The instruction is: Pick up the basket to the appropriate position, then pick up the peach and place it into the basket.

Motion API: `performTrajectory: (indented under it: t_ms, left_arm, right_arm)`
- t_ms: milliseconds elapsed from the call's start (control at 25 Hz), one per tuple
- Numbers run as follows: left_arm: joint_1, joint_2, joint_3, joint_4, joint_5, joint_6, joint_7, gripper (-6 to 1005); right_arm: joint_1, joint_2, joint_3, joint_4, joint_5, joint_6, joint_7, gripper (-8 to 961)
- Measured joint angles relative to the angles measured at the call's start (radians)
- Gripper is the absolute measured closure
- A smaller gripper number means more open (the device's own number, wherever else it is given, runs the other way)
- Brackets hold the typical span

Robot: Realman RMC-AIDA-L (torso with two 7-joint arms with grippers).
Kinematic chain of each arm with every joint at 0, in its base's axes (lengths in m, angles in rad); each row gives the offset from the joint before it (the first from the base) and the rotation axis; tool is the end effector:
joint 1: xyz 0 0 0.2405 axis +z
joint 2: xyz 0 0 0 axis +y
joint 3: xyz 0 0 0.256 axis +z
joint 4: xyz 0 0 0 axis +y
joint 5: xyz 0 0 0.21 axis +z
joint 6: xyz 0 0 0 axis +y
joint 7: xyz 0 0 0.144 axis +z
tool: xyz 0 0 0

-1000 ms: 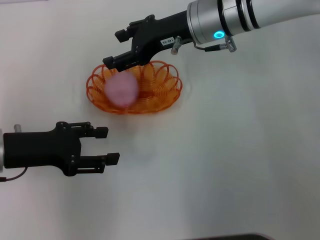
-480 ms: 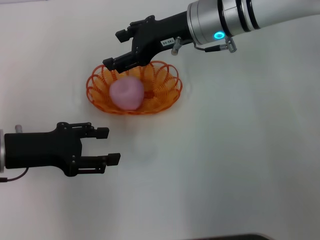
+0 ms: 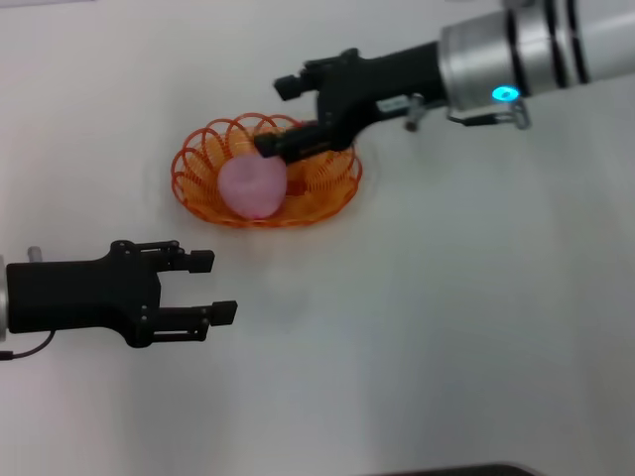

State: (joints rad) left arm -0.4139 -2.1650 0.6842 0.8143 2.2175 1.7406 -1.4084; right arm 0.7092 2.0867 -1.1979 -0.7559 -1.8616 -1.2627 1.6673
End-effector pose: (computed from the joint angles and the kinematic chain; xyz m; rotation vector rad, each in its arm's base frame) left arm -0.2770 0.2702 -0.0193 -2.9356 -0.6995 -0.5666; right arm 0.1633 0.3816 -0.0506 -2.8928 0.4806 0.4568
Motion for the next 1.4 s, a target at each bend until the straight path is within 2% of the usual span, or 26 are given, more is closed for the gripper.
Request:
performTrajectory:
  t_ms: [280,480,760,920,1160,1400]
  left_arm:
    - [-0.004,0.001,0.000,0.000,-0.007,-0.004,-0.006,248]
    - [-0.004,0.002,-0.001,0.002,-0.012,-0.004,-0.007,248]
    - [-0.003,0.002,-0.018,0.007,-0.012,-0.003,-0.008,248]
    - [0.002,0.008,-0.097,0.009,-0.032,0.017,0.005,248]
    - [0.014,0.024,-0.203,0.009,-0.049,0.074,0.040,248]
    - [0.052,0.028,-0.293,0.009,-0.043,0.110,0.096,248]
  right_arm:
    - [-0.204,-0.016,0.013,-0.236,-0.080,-0.140,0.086,78]
    - [-0.260,-0.020,0.063,-0.315,-0.200,-0.229,0.154,79]
    - [-0.267,-0.010,0.113,-0.319,-0.253,-0.269,0.155,81]
    - [-0.283,-0.003,0.150,-0.320,-0.243,-0.283,0.120,82]
    - [-0.323,0.000,0.288,-0.279,-0.127,-0.400,-0.020,83]
    - [-0.388,-0.005,0.511,-0.160,-0.036,-0.533,-0.198,84]
